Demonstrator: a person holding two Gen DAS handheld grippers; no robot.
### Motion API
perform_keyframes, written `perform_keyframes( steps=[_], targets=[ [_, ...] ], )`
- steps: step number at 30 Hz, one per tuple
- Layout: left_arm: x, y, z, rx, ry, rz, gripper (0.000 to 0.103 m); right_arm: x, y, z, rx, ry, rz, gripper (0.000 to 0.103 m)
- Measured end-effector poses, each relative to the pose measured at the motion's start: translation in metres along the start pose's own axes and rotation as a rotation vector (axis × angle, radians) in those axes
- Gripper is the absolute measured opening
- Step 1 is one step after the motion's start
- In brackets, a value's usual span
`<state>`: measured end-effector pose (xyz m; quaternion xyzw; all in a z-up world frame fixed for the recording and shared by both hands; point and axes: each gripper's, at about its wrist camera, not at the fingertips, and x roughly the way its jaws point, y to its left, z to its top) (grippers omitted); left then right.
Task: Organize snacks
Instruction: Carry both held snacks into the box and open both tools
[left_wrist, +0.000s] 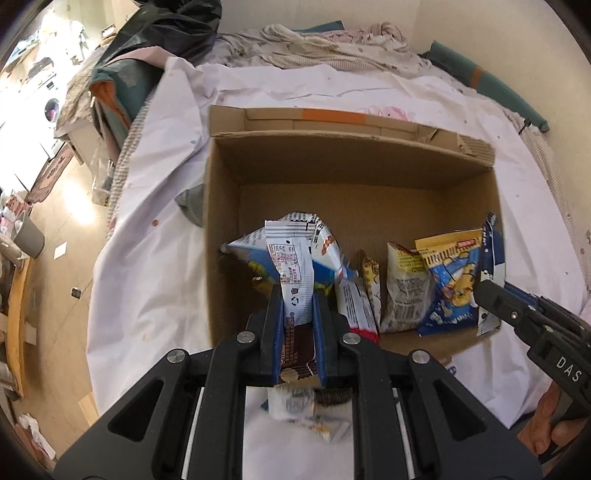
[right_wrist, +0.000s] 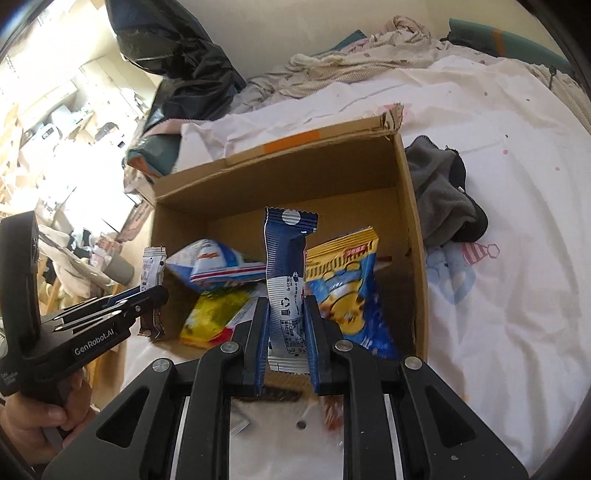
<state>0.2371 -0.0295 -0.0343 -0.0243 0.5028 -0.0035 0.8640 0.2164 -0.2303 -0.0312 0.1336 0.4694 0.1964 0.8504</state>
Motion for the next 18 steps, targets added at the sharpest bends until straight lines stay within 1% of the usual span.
perform_keyframes(
  steps=[3,8,9,11,12,13,14,18],
  targets=[
    [0.015,-0.002,0.006,-0.017,0.023,-0.012,0.012,0.015,-0.005,0.005,0.009,0.035,-0.008,0.019],
    [0.042,-0.005,0.019,-0.019,0.047,-0.005,0.012,0.035,-0.011,0.01,0.024,0.082,-0.022,0.019],
    [0.044,-0.006,0.022,-0.02,0.044,-0.003,0.011,0.037,-0.012,0.01,0.034,0.088,-0.019,0.019],
    [0.045,-0.01,0.03,0.0,0.003,0.007,0.011,0.039,-0.014,0.011,0.046,0.089,-0.015,0.019],
    [0.043,-0.016,0.036,0.033,-0.032,0.016,0.012,0.039,-0.014,0.011,0.045,0.088,-0.015,0.019],
    [0.043,-0.018,0.038,0.045,-0.04,0.018,0.012,0.04,-0.015,0.011,0.044,0.088,-0.017,0.019],
    [0.043,-0.019,0.041,0.047,-0.045,0.017,0.012,0.04,-0.015,0.011,0.045,0.087,-0.018,0.019],
    [0.042,-0.012,0.04,-0.004,-0.033,-0.008,0.012,0.039,-0.018,0.011,0.062,0.081,-0.007,0.019]
  ],
)
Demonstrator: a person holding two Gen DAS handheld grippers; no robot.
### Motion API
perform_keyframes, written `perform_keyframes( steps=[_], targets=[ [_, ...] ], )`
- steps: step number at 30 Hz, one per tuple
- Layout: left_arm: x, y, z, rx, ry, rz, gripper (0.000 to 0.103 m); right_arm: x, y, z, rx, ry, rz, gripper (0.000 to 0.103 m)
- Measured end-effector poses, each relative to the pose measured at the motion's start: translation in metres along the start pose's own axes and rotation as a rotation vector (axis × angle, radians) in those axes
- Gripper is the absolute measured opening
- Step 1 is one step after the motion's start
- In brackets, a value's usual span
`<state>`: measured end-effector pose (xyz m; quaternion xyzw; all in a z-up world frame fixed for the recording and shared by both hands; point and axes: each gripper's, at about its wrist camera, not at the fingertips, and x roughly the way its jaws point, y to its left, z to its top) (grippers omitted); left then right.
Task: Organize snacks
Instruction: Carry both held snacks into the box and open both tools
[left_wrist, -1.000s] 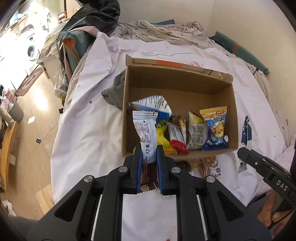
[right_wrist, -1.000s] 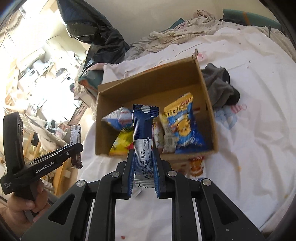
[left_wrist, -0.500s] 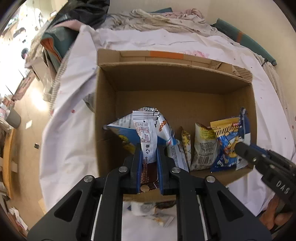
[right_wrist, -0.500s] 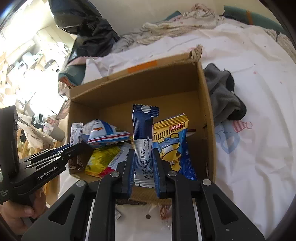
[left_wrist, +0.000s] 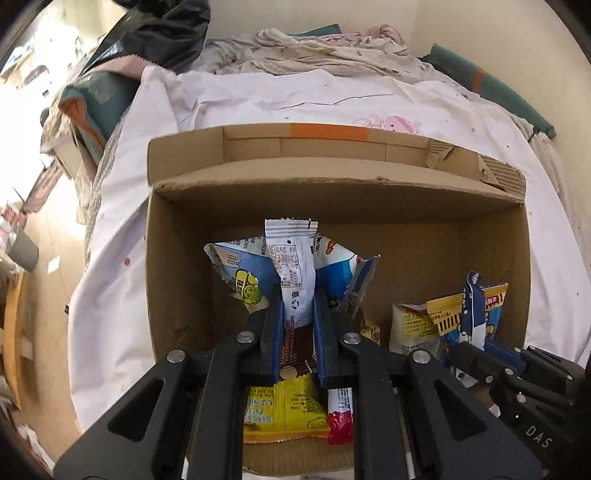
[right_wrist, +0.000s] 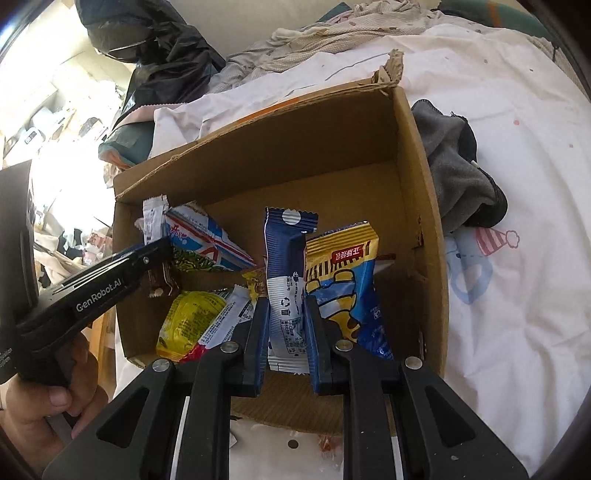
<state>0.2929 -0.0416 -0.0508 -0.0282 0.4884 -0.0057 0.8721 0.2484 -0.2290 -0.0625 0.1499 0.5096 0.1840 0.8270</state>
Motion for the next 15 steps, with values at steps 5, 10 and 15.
perform_keyframes(
  steps=[5,10,15],
  targets=[
    [-0.0014,0.003,-0.0065,-0.014,0.023,-0.006,0.012,-0.0014,-0.0048,0.0001,0.018,-0.002,0.015,0.019],
    [-0.0004,0.0043,-0.0061,-0.018,0.027,-0.008,0.012,0.0009,-0.0034,0.0002,0.016,0.008,0.024,0.019],
    [-0.0008,0.0037,-0.0082,-0.008,0.033,-0.003,0.013,0.0023,-0.0047,0.0017,0.017,0.016,0.033,0.02]
  ],
)
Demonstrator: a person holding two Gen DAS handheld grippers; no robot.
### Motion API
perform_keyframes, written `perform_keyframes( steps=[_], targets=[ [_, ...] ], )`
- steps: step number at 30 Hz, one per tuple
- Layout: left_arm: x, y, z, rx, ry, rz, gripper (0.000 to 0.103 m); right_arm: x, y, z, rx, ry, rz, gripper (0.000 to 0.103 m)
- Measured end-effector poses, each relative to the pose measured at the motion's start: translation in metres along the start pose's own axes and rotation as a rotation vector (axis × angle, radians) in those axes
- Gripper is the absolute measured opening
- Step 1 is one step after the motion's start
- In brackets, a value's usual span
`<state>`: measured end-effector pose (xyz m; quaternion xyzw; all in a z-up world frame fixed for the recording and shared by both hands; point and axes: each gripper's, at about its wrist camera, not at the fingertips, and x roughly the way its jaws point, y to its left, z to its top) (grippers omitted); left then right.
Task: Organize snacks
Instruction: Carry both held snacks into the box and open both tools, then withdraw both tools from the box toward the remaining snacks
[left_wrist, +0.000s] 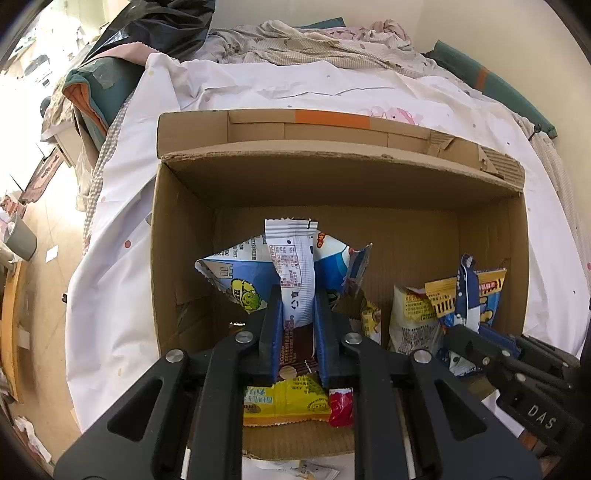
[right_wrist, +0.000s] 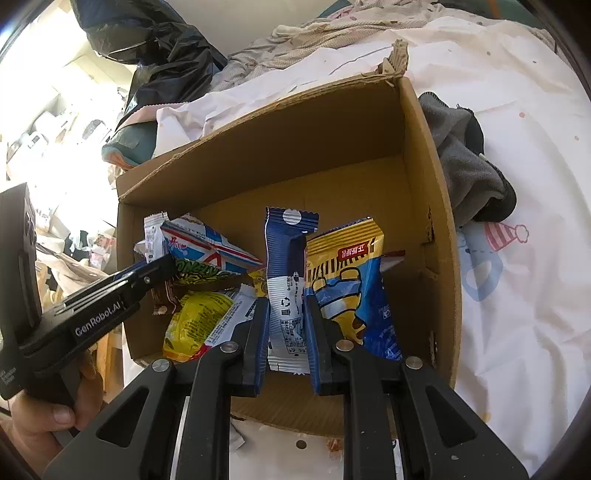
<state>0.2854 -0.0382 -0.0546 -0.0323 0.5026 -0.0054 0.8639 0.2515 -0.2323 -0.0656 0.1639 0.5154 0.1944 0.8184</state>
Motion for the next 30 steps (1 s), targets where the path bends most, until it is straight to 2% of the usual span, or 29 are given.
perform_keyframes(
  steps=[3,6,8,10,13,14,15,17,18,30],
  targets=[
    [-0.001,-0.001,-0.003,0.009,0.014,0.007,0.015,0.001,0.002,0.002,-0.005,0.0,0.01,0.02],
    [-0.004,0.0,-0.006,0.009,0.014,0.028,0.032,0.0,0.006,0.002,-0.02,-0.008,0.025,0.022],
    [-0.009,0.004,-0.01,-0.012,0.001,0.016,0.076,-0.002,0.006,0.002,-0.022,-0.016,0.031,0.023],
    [-0.016,0.008,-0.013,-0.03,-0.023,0.005,0.087,-0.005,0.006,0.002,-0.016,-0.024,0.04,0.023],
    [-0.024,0.006,-0.015,0.0,-0.045,0.036,0.087,-0.01,0.007,0.002,-0.013,-0.036,0.058,0.025],
    [-0.025,0.006,-0.016,0.005,-0.046,0.036,0.087,-0.012,0.007,0.002,-0.016,-0.043,0.056,0.03],
    [-0.027,0.006,-0.017,0.003,-0.048,0.035,0.087,-0.014,0.007,0.002,-0.015,-0.051,0.052,0.036],
    [-0.029,0.008,-0.018,-0.002,-0.047,0.033,0.087,-0.018,0.006,0.002,0.004,-0.062,0.065,0.066],
    [-0.03,0.009,-0.019,-0.005,-0.048,0.031,0.087,-0.021,0.005,0.002,0.012,-0.074,0.073,0.069],
    [-0.051,0.025,-0.045,-0.061,-0.048,0.001,0.087,-0.04,0.007,-0.005,0.043,-0.097,0.055,0.069]
  ],
)
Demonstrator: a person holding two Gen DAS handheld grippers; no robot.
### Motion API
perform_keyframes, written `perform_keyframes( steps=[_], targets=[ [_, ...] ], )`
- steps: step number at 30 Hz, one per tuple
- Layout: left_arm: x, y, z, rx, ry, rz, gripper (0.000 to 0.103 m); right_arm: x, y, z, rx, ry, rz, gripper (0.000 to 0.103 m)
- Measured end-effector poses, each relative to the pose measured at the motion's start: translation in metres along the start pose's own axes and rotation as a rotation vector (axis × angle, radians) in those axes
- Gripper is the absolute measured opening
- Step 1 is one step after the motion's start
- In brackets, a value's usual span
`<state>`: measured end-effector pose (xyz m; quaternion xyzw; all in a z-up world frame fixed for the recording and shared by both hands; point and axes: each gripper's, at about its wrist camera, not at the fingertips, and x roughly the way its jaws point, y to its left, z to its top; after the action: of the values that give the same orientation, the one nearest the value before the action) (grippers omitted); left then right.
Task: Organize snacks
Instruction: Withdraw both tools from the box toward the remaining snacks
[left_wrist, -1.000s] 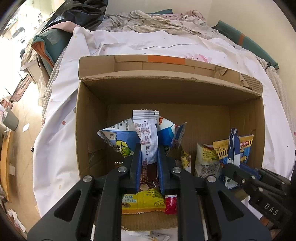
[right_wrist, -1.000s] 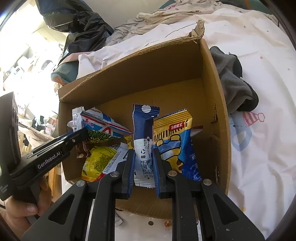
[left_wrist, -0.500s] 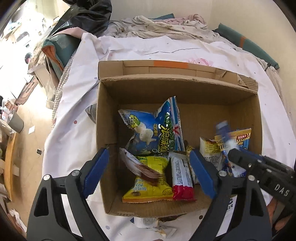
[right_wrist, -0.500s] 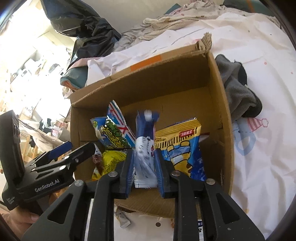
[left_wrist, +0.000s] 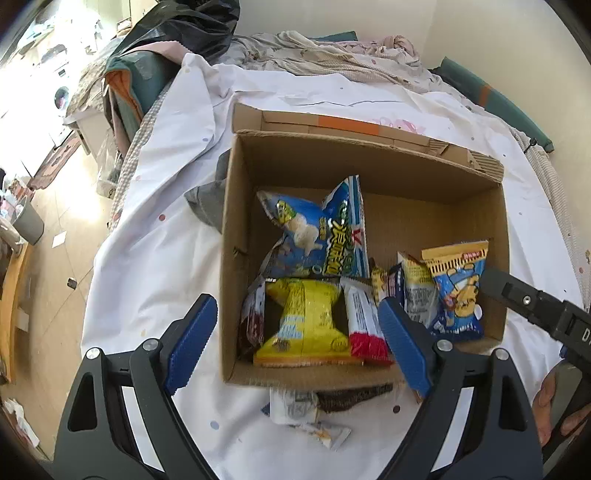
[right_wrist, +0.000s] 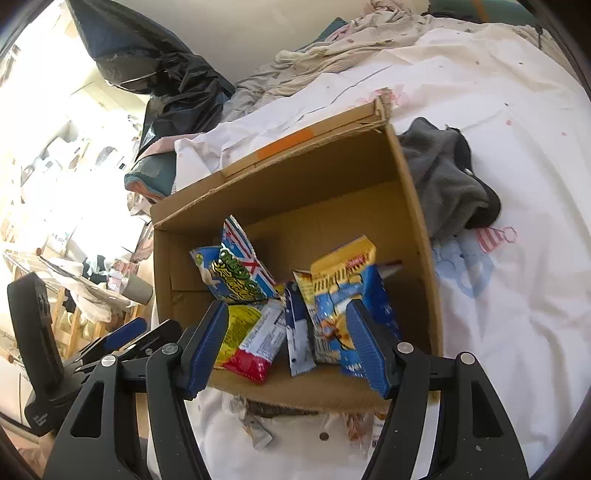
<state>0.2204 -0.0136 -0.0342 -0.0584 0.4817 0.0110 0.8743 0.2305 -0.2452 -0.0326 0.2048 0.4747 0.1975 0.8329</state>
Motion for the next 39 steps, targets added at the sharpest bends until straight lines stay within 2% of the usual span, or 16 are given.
perform_keyframes(
  steps=[13,17,27,39],
  targets=[
    [-0.028,0.006,-0.033,0.025,-0.034,0.014,0.087,-0.033,0.002,-0.032,-0.005,-0.002,-0.026,0.07],
    [-0.035,0.01,-0.043,-0.002,-0.019,-0.016,0.087,-0.04,-0.001,-0.044,0.009,0.008,-0.035,0.07],
    [-0.046,0.02,-0.069,-0.053,0.012,-0.013,0.087,-0.055,-0.007,-0.069,0.049,0.017,-0.046,0.07],
    [-0.048,0.016,-0.084,-0.068,0.034,-0.029,0.087,-0.058,-0.031,-0.089,0.078,0.061,-0.14,0.07]
  ],
)
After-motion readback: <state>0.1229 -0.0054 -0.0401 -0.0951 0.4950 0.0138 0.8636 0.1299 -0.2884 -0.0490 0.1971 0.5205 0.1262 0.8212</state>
